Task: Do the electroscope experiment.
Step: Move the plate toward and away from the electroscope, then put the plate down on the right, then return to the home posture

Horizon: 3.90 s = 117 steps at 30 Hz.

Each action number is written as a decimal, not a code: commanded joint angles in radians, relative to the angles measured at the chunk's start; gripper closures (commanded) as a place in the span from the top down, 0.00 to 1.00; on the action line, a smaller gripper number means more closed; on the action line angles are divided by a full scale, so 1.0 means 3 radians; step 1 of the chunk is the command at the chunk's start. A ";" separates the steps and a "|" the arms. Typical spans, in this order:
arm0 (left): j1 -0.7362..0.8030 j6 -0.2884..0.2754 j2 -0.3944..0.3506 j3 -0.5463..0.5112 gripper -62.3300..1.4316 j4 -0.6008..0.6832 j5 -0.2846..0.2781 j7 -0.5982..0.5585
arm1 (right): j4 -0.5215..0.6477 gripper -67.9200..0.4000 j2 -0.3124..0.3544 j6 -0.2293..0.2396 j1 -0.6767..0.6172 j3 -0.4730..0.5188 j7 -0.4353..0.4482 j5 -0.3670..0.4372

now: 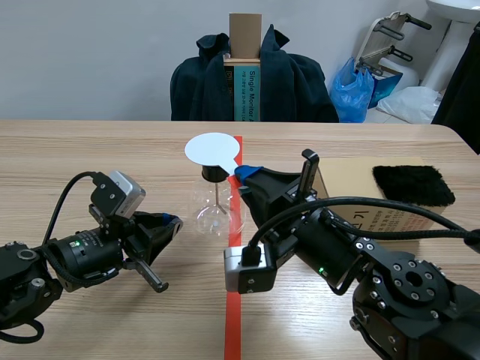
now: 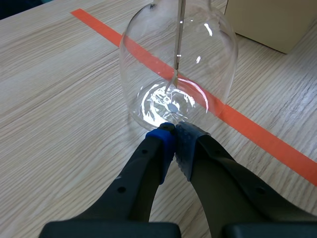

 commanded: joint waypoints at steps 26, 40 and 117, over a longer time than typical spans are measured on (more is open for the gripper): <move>-0.0046 0.0001 -0.0029 -0.0010 0.07 0.0055 -0.0031 -0.0046 | 0.0052 0.02 0.0043 -0.0038 0.0050 0.0014 -0.1275 0.0015; -0.0046 0.0001 -0.0028 -0.0010 0.07 0.0055 -0.0031 -0.0045 | 0.0268 0.02 0.0081 -0.0421 0.0050 0.0032 -0.2164 0.0137; 0.3932 0.0525 -0.0811 -0.2603 1.00 0.3995 -0.0748 0.0247 | 0.0076 0.88 0.0707 -0.0617 -0.1177 0.0155 -0.1766 0.1530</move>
